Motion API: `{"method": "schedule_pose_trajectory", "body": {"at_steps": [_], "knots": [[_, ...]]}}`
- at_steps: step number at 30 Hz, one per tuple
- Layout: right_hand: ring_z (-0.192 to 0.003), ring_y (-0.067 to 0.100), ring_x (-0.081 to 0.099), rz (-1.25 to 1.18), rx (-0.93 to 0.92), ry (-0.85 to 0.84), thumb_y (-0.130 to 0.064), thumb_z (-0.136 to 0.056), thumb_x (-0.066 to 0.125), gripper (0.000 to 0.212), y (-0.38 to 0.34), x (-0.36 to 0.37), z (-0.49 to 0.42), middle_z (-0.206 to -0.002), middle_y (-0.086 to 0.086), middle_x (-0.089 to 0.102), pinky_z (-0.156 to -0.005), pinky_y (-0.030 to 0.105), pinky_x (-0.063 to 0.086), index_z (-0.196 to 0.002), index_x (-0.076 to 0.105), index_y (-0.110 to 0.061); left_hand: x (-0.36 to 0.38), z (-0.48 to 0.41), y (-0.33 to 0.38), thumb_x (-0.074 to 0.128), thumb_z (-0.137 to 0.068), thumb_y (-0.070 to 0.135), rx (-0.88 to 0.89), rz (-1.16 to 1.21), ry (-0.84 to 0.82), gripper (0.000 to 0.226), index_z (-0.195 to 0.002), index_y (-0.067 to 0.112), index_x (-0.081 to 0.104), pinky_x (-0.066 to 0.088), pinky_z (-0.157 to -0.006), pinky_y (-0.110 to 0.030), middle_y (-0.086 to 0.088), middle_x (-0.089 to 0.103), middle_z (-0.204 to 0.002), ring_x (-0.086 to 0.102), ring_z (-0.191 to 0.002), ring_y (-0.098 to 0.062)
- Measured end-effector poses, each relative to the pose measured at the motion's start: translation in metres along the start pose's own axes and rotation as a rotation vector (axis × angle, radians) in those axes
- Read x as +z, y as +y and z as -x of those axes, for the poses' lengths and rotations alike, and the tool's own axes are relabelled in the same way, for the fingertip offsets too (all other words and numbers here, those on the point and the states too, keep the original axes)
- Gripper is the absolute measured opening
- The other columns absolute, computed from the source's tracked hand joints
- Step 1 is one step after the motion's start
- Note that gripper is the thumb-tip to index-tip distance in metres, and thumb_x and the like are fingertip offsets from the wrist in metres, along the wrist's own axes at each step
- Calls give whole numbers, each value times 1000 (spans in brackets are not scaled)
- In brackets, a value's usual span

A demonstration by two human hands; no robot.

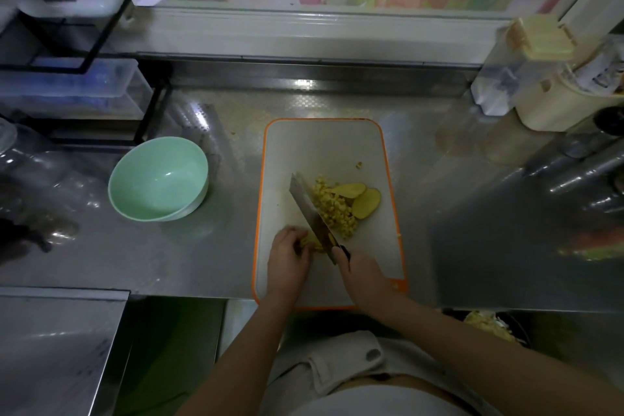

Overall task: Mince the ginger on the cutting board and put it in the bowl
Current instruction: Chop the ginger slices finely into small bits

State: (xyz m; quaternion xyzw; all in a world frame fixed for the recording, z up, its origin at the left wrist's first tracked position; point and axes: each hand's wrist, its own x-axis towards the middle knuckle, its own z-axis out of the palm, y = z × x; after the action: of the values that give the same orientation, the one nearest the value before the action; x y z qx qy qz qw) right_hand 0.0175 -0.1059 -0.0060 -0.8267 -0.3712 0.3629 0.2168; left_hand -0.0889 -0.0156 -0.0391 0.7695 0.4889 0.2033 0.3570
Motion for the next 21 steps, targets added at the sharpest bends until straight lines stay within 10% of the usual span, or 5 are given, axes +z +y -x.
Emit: {"method": "schedule_pose_trajectory", "body": {"at_steps": [11, 21], "knots": [[-95, 31, 60, 59, 66, -126, -38, -101, 28, 46, -4, -9, -6, -95, 16, 60, -73, 33, 40, -115, 56, -5, 0, -3, -3, 61, -81, 2, 12, -44, -25, 22, -102, 4, 67, 28, -81, -9, -9, 62, -102, 53, -98, -21], [-72, 27, 59, 92, -85, -73, -40, -99, 33, 47, 3, -22, -7, -78, 13, 64, -64, 37, 40, -82, 61, -5, -2, -4, -8, 63, -82, 8, 27, -53, -39, 20, -102, 9, 66, 32, -83, -11, -6, 60, -105, 53, -101, -18]]}}
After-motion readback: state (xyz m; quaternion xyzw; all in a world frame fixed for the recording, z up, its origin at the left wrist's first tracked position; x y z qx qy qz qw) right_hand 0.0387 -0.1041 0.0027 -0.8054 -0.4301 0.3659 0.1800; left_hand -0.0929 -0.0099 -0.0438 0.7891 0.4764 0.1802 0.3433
